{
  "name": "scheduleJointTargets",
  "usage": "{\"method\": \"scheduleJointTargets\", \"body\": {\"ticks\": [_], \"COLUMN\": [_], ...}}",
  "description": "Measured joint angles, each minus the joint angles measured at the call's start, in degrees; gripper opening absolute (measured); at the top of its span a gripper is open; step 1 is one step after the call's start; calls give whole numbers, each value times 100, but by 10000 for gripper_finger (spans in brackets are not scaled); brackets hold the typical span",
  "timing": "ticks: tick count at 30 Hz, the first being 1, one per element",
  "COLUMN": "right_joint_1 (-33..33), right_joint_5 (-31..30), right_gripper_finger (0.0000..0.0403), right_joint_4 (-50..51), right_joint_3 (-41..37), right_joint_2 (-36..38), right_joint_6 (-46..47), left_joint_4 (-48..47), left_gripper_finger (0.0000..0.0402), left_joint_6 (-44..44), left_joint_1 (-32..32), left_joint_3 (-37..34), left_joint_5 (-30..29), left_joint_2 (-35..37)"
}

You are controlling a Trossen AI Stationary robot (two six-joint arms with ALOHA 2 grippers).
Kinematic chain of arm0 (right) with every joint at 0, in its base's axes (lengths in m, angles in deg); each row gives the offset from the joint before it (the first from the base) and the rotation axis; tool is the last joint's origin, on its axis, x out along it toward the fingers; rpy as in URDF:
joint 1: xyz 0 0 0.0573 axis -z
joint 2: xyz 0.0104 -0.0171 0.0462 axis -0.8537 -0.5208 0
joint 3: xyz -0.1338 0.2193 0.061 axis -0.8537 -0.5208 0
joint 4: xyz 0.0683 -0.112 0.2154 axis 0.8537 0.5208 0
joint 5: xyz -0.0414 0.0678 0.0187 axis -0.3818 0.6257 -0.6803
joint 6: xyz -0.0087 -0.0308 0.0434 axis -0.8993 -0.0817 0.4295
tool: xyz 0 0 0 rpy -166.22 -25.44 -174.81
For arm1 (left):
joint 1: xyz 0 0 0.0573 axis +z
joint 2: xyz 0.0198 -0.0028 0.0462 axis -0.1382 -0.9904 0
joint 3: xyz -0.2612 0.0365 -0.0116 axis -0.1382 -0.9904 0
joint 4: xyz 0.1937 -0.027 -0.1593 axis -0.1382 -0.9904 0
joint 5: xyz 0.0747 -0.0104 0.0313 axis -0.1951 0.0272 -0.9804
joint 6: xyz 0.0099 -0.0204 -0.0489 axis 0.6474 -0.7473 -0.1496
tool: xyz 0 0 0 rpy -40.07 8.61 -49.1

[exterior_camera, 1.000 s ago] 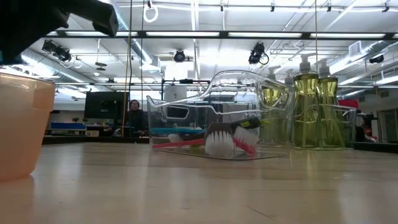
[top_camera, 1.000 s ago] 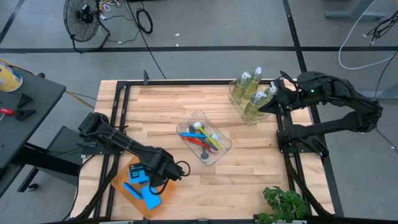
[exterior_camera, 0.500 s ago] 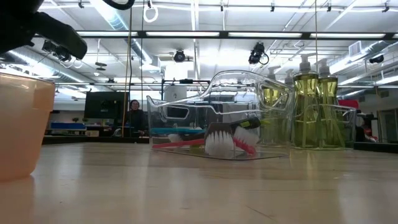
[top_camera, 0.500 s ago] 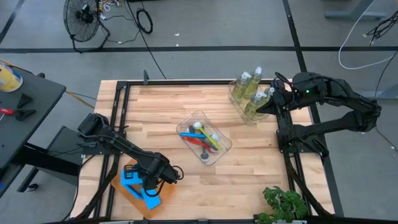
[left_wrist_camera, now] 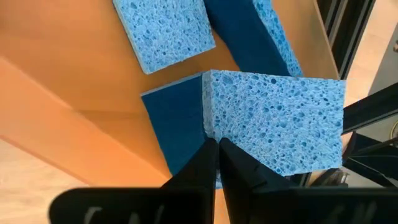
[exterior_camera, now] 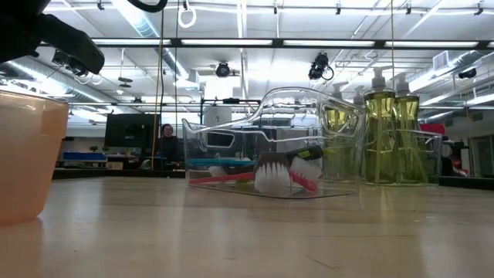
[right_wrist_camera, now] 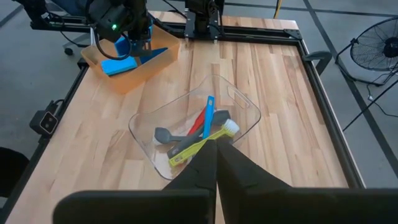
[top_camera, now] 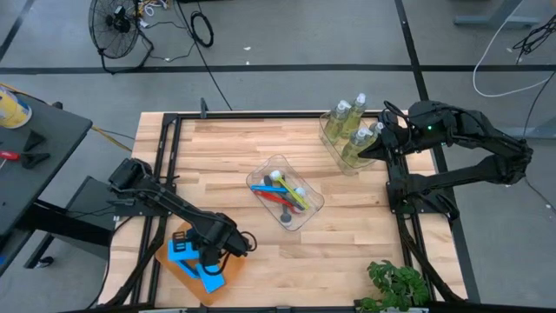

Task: Pick & Place Kitchen Sink Supplies
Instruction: Put the light blue sponge into the transparent orange bin

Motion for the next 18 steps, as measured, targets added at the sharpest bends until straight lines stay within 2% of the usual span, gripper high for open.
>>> {"method": "scheduleJointTargets", "body": {"ticks": [7,13,18], "right_joint_1": [0,0,0], "right_joint_5": [0,0,0], "right_gripper_finger": [8,8,8], "right_joint_4": [0,0,0], "right_joint_3": [0,0,0], "right_joint_2": [0,0,0], "right_joint_6": [0,0,0], "left_joint_4": [11,173,396], "left_gripper_finger": [26,42,72], "left_joint_6": [0,0,0], "left_joint_1": [70,180,190], "left_joint_3": [0,0,0], "left_joint_5": [-491,-435,-435], "left_joint_2": [-2,-2,-2]}}
